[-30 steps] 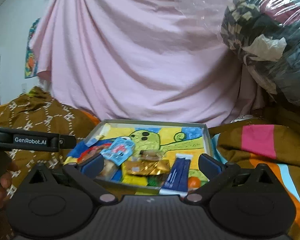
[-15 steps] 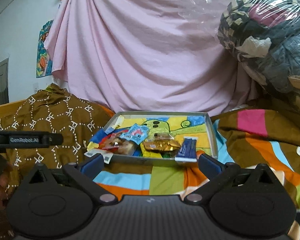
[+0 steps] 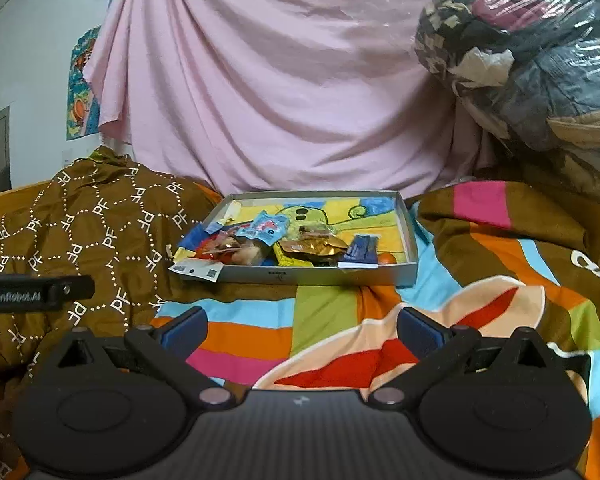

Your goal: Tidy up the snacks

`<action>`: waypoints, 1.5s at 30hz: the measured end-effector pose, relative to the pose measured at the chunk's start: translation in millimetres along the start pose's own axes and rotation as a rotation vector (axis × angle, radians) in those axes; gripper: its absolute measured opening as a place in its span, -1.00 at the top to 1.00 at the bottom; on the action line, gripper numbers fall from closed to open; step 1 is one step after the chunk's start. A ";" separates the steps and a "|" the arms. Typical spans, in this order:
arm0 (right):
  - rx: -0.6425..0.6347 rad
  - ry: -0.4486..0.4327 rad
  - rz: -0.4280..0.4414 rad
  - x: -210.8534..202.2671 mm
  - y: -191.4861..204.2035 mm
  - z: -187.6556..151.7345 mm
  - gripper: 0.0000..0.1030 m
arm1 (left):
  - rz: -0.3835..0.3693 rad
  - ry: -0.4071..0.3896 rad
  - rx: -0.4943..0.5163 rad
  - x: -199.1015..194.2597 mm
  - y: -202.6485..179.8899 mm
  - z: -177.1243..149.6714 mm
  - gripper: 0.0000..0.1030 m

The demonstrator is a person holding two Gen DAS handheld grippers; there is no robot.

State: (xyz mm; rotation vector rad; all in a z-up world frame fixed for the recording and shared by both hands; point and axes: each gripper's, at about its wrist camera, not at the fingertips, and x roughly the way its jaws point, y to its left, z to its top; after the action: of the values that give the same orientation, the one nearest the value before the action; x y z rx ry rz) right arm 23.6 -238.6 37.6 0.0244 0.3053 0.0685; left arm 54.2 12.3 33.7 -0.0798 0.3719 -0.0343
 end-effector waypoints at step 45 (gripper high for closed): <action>-0.034 0.043 0.016 5.0 5.9 -7.0 -1.00 | 0.045 0.036 0.008 -0.4 -0.1 -9.5 -0.98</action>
State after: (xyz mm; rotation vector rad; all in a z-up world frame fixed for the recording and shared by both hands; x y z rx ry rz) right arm 25.8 -232.4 29.6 -0.0080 0.3466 0.0899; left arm 50.4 11.6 25.1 -0.0627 0.4095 0.0074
